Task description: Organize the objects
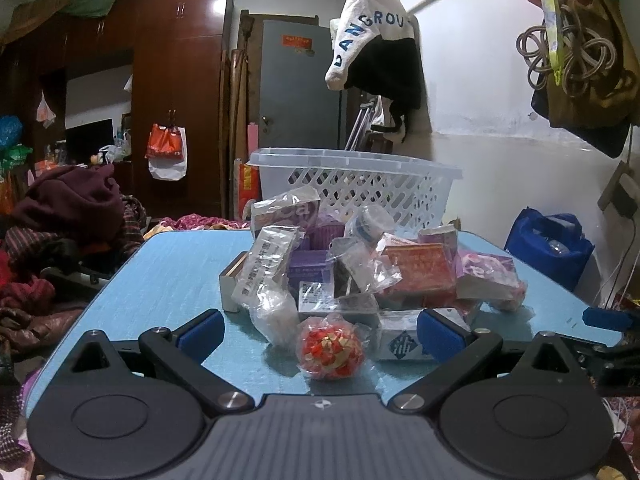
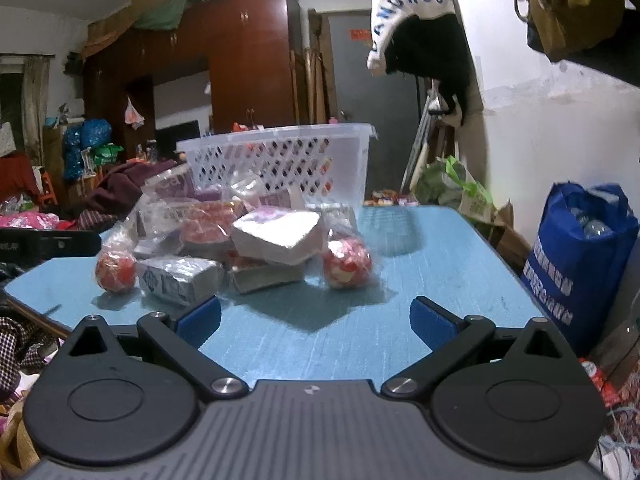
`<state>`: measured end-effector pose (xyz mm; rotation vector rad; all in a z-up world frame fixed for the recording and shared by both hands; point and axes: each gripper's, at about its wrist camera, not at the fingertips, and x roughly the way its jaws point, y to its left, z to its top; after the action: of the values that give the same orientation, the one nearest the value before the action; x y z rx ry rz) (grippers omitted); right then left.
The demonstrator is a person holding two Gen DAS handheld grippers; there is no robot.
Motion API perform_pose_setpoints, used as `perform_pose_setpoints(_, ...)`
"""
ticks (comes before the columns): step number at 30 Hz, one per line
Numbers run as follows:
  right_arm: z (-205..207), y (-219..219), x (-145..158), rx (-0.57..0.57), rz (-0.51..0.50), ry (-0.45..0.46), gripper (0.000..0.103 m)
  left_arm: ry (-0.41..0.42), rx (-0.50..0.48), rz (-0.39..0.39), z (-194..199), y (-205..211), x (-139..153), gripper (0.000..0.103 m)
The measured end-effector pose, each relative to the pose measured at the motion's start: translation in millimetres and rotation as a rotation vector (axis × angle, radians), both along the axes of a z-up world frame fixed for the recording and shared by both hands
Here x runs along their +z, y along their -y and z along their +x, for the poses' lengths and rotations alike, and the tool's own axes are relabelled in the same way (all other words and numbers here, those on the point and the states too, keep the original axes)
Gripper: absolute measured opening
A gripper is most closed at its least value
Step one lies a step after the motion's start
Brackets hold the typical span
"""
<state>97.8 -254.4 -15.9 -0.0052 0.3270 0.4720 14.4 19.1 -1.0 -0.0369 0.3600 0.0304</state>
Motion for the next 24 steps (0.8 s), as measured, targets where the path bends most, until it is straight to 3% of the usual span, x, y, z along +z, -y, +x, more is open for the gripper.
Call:
perform_pose_setpoints(9, -4.6, 2.5, 5.4, 0.019, 0.052, 0.06, 0.103, 0.036, 0.006, 0.004, -3.9, 0.7, -1.0, 0.103)
perform_pose_setpoints(17, -1.1, 6.6, 5.1, 0.044, 0.099, 0.015, 0.103, 0.025, 0.006, -0.007, -1.5, -3.1, -3.2, 0.102)
perform_pose_setpoints(24, -8.0, 4.2, 9.7, 0.036, 0.073, 0.045, 0.103, 0.034, -0.004, -0.006, -5.0, -3.6, -1.9, 0.102)
